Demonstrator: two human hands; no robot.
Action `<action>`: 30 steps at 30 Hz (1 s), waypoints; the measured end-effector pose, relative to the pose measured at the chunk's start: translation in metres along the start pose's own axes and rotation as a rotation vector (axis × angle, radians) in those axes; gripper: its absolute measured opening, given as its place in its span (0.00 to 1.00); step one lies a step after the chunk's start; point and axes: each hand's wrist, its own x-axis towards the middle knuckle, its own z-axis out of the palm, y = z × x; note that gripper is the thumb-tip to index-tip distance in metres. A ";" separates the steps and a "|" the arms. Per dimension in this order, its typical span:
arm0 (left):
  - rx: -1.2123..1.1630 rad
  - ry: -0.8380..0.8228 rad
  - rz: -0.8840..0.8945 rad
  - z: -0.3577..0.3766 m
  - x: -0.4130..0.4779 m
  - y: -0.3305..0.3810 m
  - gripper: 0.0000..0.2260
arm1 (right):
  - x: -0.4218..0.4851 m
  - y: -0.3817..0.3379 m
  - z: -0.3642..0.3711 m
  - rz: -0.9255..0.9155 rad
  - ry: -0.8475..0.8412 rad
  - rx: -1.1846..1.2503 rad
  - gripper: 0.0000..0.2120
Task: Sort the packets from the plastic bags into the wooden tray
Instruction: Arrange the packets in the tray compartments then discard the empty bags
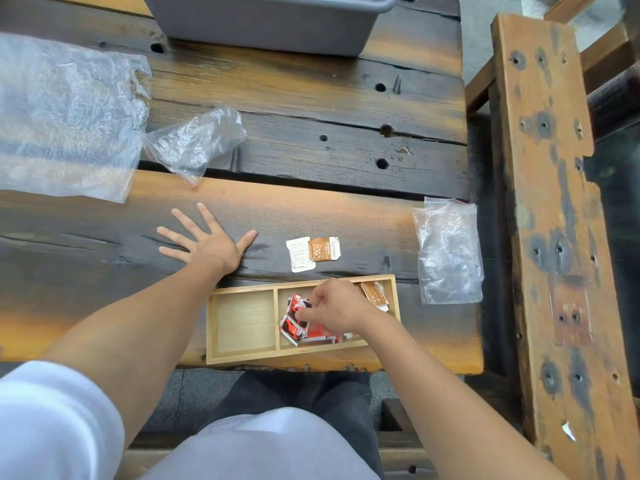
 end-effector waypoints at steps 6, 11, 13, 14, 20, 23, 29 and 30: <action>-0.006 0.003 0.005 0.001 0.002 -0.001 0.54 | 0.018 -0.002 -0.009 0.055 0.181 -0.006 0.13; -0.012 0.015 0.003 0.002 0.004 -0.001 0.55 | 0.055 0.004 -0.020 -0.004 0.462 -0.120 0.15; -0.008 0.021 0.008 0.004 0.007 -0.001 0.55 | 0.068 0.009 -0.023 -0.006 0.478 -0.207 0.23; -0.012 0.025 0.008 0.004 0.007 -0.001 0.55 | 0.072 0.011 -0.025 -0.005 0.465 -0.239 0.24; -0.013 0.034 0.012 0.007 0.011 -0.002 0.55 | 0.084 0.018 -0.021 -0.019 0.496 -0.251 0.22; -0.001 0.035 0.006 0.006 0.010 -0.002 0.55 | 0.082 0.020 -0.020 -0.018 0.491 -0.174 0.12; -0.004 0.024 0.014 0.004 0.007 -0.002 0.55 | 0.055 0.032 -0.030 -0.023 0.584 0.116 0.04; -0.005 0.026 0.015 0.004 0.006 -0.002 0.55 | 0.047 0.035 -0.033 -0.005 0.604 0.185 0.05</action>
